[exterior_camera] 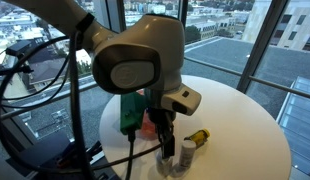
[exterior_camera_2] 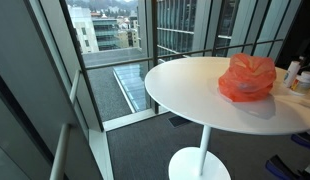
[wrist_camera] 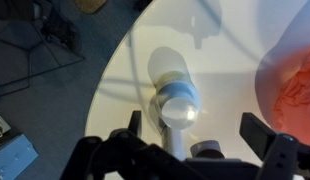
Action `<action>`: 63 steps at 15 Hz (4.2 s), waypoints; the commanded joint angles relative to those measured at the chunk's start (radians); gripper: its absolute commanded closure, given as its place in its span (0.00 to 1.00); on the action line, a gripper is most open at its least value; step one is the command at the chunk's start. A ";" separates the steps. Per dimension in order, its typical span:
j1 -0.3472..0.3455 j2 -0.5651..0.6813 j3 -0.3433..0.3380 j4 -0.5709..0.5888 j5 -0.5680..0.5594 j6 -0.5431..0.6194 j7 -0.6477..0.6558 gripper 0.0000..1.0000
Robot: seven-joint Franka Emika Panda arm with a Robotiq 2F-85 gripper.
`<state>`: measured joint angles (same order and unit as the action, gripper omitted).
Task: Put the white bottle inside the plastic bag
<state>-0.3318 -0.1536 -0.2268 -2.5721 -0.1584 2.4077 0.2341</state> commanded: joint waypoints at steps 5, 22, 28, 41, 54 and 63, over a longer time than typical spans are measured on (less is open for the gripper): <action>0.007 0.086 -0.029 0.028 0.003 0.077 -0.002 0.00; 0.043 0.121 -0.025 0.020 -0.038 0.136 0.029 0.78; 0.066 0.013 -0.002 0.008 -0.023 0.051 0.012 0.81; 0.136 -0.153 0.130 0.183 0.030 -0.247 0.030 0.81; 0.155 -0.144 0.144 0.192 0.028 -0.220 0.017 0.81; 0.207 -0.085 0.176 0.197 0.041 -0.103 0.007 0.81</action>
<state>-0.1399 -0.2646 -0.0591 -2.3847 -0.1335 2.2632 0.2486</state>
